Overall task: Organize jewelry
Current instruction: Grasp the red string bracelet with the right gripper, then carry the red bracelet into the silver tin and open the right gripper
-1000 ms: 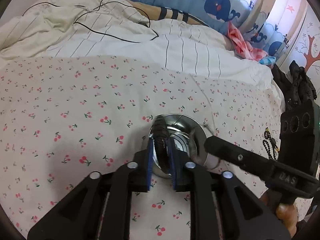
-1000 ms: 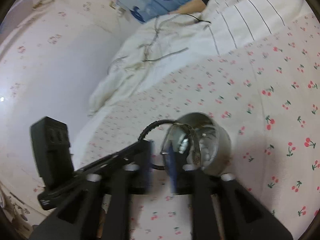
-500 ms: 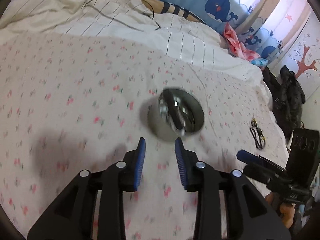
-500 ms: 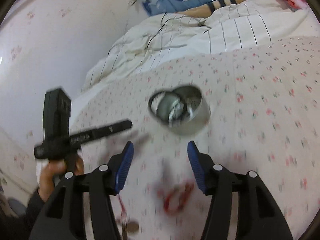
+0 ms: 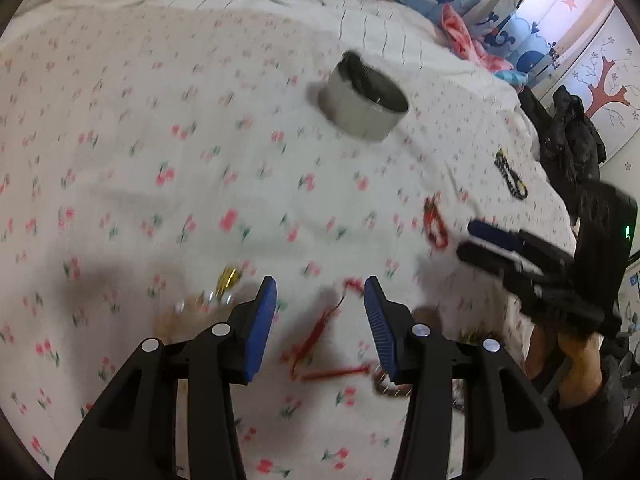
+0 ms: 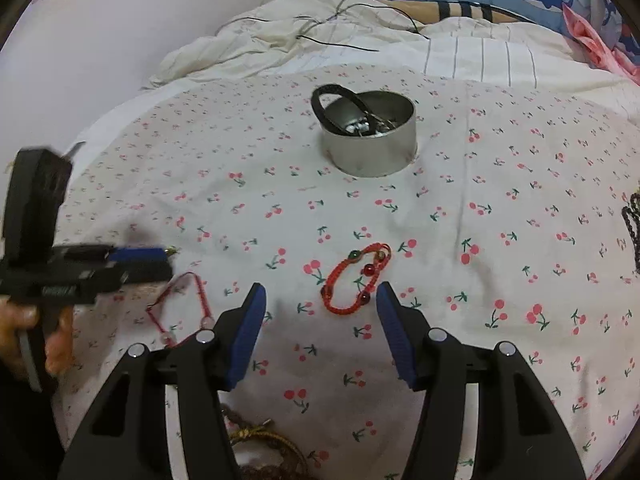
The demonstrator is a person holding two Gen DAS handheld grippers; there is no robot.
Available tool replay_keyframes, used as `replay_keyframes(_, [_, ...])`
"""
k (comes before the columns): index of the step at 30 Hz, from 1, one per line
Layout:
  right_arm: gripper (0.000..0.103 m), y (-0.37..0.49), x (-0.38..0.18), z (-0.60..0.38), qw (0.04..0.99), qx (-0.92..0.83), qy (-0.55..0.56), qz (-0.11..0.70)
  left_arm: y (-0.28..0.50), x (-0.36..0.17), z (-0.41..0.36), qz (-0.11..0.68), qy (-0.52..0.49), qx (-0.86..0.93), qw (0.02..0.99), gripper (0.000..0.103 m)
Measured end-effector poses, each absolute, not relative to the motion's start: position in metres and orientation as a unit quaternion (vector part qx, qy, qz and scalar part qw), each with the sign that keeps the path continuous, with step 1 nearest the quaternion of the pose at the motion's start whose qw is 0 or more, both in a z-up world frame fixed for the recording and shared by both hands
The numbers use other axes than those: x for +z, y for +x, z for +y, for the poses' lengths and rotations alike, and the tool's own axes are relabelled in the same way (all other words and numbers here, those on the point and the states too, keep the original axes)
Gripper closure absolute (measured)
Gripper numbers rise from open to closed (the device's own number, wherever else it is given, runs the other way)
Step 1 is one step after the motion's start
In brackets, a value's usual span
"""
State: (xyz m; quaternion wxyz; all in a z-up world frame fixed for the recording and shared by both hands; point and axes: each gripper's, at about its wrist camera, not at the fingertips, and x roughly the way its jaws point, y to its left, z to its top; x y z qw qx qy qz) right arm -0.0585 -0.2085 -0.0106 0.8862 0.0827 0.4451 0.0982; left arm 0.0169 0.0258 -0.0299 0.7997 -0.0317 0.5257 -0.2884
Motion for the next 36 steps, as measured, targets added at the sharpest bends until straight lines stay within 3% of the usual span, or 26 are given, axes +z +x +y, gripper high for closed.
replay_keyframes(2, [0.040,-0.056,-0.016,-0.207,0.887,0.075,0.078,0.449,0.016,-0.036,0.023,0.530,-0.016,-0.289,0.798,0.060])
replay_keyframes(11, [0.040,-0.052,-0.034,-0.202,0.885,0.060,0.044,0.460,0.002,-0.041,0.004,0.522,0.057,-0.301,0.796,0.062])
replay_keyframes(12, [0.043,-0.052,-0.034,-0.203,0.886,0.060,0.043,0.459,0.002,-0.040,0.004,0.524,0.055,-0.303,0.794,0.071])
replay_keyframes(13, [0.051,-0.052,-0.033,-0.204,0.887,0.059,0.042,0.456,0.003,-0.039,0.004,0.526,0.057,-0.306,0.791,0.079])
replay_keyframes(16, [0.077,-0.052,-0.031,-0.208,0.886,0.064,0.046,0.458,0.000,-0.038,0.002,0.525,0.075,-0.312,0.789,0.089])
replay_keyframes(17, [0.083,-0.052,-0.031,-0.210,0.885,0.065,0.049,0.458,-0.001,-0.037,0.001,0.523,0.083,-0.315,0.788,0.091])
replay_keyframes(19, [0.084,-0.053,-0.028,-0.212,0.886,0.067,0.056,0.455,-0.003,-0.034,0.001,0.519,0.085,-0.319,0.788,0.096])
replay_keyframes(22, [0.082,-0.051,-0.028,-0.210,0.884,0.074,0.067,0.456,-0.002,-0.026,0.005,0.509,0.074,-0.325,0.794,0.099])
replay_keyframes(25, [0.049,-0.048,-0.032,-0.204,0.887,0.055,0.053,0.455,0.000,-0.016,0.014,0.500,0.049,-0.332,0.799,0.099])
replay_keyframes(27, [0.057,-0.047,-0.034,-0.200,0.886,0.060,0.041,0.457,0.002,-0.013,0.018,0.498,0.036,-0.334,0.800,0.099])
replay_keyframes(29, [0.087,-0.046,-0.034,-0.201,0.885,0.069,0.049,0.458,0.004,-0.013,0.019,0.500,0.030,-0.335,0.798,0.099])
replay_keyframes(36, [0.091,-0.051,-0.015,-0.213,0.892,0.090,0.098,0.432,0.008,-0.008,0.023,0.495,-0.014,-0.358,0.792,0.099])
